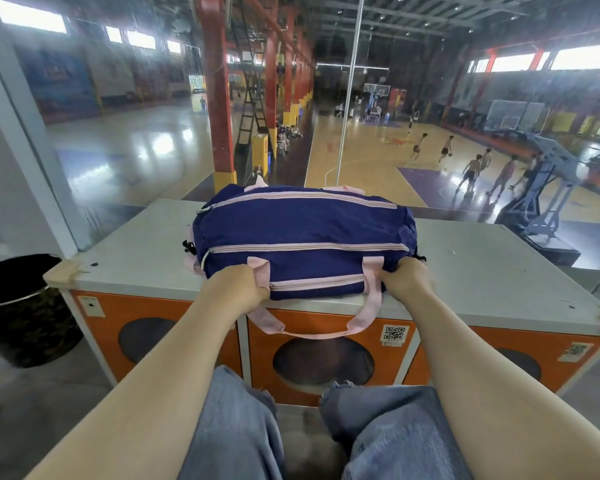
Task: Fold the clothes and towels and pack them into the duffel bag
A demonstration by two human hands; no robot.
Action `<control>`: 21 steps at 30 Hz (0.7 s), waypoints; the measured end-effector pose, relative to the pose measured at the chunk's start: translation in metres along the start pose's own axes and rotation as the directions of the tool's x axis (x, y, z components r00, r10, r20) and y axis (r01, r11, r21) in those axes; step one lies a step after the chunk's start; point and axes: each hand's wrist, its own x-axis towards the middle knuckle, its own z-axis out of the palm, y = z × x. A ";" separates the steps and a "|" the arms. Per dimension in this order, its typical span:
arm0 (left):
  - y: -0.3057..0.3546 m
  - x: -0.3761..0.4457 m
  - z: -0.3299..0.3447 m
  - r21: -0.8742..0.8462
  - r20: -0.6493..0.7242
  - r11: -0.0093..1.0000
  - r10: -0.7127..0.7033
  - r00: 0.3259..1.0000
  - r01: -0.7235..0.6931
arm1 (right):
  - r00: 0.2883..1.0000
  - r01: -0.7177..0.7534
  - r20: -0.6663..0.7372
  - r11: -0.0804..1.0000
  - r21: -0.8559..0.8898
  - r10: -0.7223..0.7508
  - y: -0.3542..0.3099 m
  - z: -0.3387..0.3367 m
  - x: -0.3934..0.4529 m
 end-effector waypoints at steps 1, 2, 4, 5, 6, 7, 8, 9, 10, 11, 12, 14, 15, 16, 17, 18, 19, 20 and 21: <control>-0.002 0.000 0.004 -0.002 -0.030 1.000 0.010 0.999 -0.010 | 1.000 -0.003 0.021 0.999 -0.034 0.004 -0.001 -0.001 0.000; -0.004 -0.002 0.007 0.014 -0.090 0.999 0.037 0.995 -0.036 | 0.998 -0.011 0.055 0.997 -0.071 0.015 -0.003 -0.004 -0.002; -0.005 -0.011 0.005 0.044 -0.231 0.993 0.115 0.966 -0.108 | 0.991 -0.032 0.121 0.988 -0.153 0.051 -0.008 -0.009 -0.007; -0.005 -0.016 0.002 0.040 -0.288 0.986 0.167 0.943 -0.162 | 0.988 -0.030 0.148 0.988 -0.154 0.053 -0.010 -0.010 -0.009; -0.004 -0.021 0.000 0.035 -0.329 0.971 0.235 0.915 -0.237 | 0.985 -0.038 0.162 0.992 -0.120 0.058 -0.012 -0.012 -0.013; -0.003 -0.025 -0.002 0.036 -0.359 0.949 0.306 0.882 -0.314 | 0.985 -0.051 0.159 0.997 -0.058 0.060 -0.012 -0.012 -0.015; 0.000 -0.031 -0.004 0.037 -0.371 0.924 0.366 0.854 -0.380 | 0.986 -0.076 0.149 0.997 0.004 0.075 -0.016 -0.015 -0.023; 0.002 -0.035 -0.004 0.040 -0.385 0.906 0.404 0.830 -0.422 | 0.990 -0.084 0.120 0.995 0.048 0.078 -0.020 -0.016 -0.030; 0.003 -0.038 -0.005 0.040 -0.398 0.892 0.427 0.812 -0.450 | 0.993 -0.083 0.088 0.992 0.091 0.075 -0.024 -0.018 -0.037; 0.005 -0.037 -0.004 0.053 -0.413 0.882 0.446 0.794 -0.468 | 0.997 -0.056 0.054 0.990 0.128 0.050 -0.027 -0.017 -0.043; 0.006 -0.038 -0.005 0.083 -0.428 0.877 0.461 0.777 -0.474 | 0.999 -0.031 0.032 0.989 0.145 0.026 -0.032 -0.020 -0.053; 0.012 -0.040 -0.012 0.155 -0.437 0.864 0.495 0.751 -0.479 | 0.998 0.063 -0.020 0.995 0.073 -0.062 -0.037 -0.026 -0.064; 0.013 -0.038 -0.016 0.169 -0.424 0.858 0.507 0.750 -0.484 | 0.991 0.132 -0.040 0.991 0.008 -0.131 -0.042 -0.029 -0.066; 0.018 -0.040 -0.024 0.168 -0.411 0.851 0.519 0.750 -0.497 | 0.980 0.188 -0.052 0.981 -0.049 -0.191 -0.047 -0.037 -0.069; 0.021 -0.037 -0.030 0.169 -0.408 0.842 0.533 0.741 -0.512 | 0.961 0.257 -0.083 0.962 -0.088 -0.264 -0.052 -0.044 -0.067; 0.025 -0.034 -0.037 0.170 -0.412 0.836 0.542 0.733 -0.522 | 0.945 0.303 -0.095 0.947 -0.105 -0.313 -0.060 -0.050 -0.063; 0.029 -0.024 -0.045 0.165 -0.420 0.829 0.549 0.723 -0.534 | 0.923 0.352 -0.122 0.929 -0.113 -0.365 -0.068 -0.056 -0.056; 0.035 -0.015 -0.053 0.180 -0.426 0.831 0.548 0.720 -0.526 | 0.911 0.375 -0.137 0.920 -0.110 -0.388 -0.077 -0.061 -0.049; 0.039 -0.003 -0.058 0.208 -0.415 0.830 0.553 0.722 -0.517 | 0.899 0.402 -0.136 0.908 -0.117 -0.416 -0.083 -0.062 -0.038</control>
